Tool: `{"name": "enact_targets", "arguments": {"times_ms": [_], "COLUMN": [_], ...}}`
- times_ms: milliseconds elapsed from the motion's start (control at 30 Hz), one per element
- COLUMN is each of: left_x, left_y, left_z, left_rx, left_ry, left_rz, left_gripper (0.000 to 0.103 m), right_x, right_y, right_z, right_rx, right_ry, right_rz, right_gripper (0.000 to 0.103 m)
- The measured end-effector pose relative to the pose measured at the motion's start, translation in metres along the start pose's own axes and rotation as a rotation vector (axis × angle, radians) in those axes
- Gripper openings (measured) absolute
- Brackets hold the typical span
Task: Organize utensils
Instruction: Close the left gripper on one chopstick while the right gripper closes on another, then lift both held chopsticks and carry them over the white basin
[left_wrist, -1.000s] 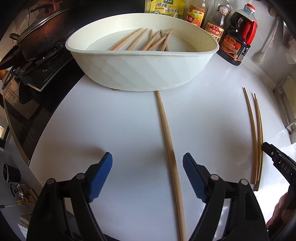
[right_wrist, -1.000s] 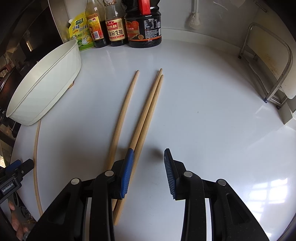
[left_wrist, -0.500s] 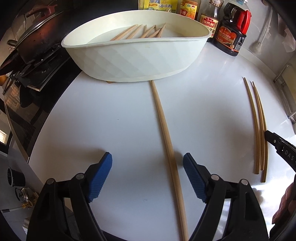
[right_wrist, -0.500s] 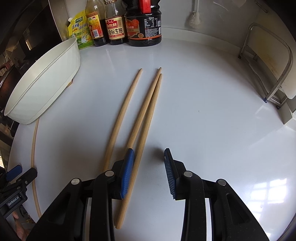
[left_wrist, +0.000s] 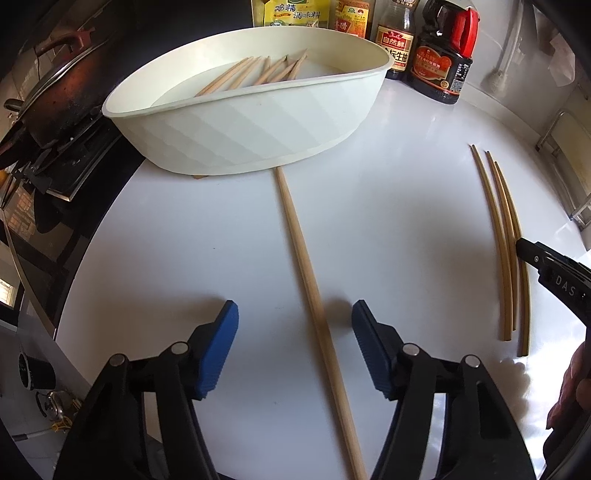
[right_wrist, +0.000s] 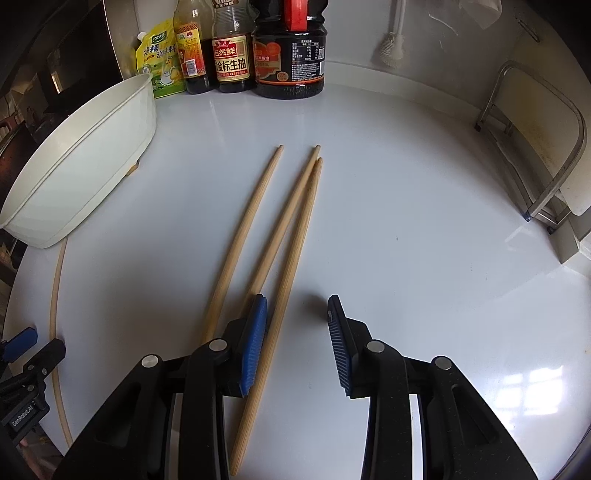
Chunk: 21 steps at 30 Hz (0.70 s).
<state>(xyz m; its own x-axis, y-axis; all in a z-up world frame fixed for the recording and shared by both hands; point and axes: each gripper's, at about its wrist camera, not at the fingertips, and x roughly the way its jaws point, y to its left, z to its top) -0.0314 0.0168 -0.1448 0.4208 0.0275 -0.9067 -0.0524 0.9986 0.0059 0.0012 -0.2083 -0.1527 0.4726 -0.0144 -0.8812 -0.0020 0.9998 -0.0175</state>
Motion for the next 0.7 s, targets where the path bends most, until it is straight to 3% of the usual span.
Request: {"name": "enact_targets", "arguments": {"times_ms": [133, 267, 300, 333, 700], "left_x": [-0.003, -0.003, -0.003, -0.002, -0.001], "left_y": [-0.009, -0.017, -0.017, -0.017, -0.017], "left_z": [0.000, 0.002, 0.003, 0.003, 0.009], "left_rx": [0.038, 0.071, 0.077, 0.078, 0.105], "left_ry": [-0.008, -0.002, -0.001, 0.000, 0.032], "left_rz": [0.006, -0.007, -0.007, -0.011, -0.049], "left_gripper": [0.038, 0.010, 0.010, 0.008, 0.007], "right_x": [-0.003, -0.004, -0.004, -0.004, -0.009], "right_y": [-0.001, -0.002, -0.002, -0.004, -0.012], "right_z": [-0.004, -0.005, -0.005, -0.005, -0.003], "right_rx": [0.010, 0.004, 0.006, 0.011, 0.077], "right_ry": [0.003, 0.005, 0.008, 0.011, 0.028], "right_rz": [0.001, 0.009, 0.013, 0.018, 0.073], "right_gripper": [0.031, 0.017, 0.009, 0.007, 0.006]}}
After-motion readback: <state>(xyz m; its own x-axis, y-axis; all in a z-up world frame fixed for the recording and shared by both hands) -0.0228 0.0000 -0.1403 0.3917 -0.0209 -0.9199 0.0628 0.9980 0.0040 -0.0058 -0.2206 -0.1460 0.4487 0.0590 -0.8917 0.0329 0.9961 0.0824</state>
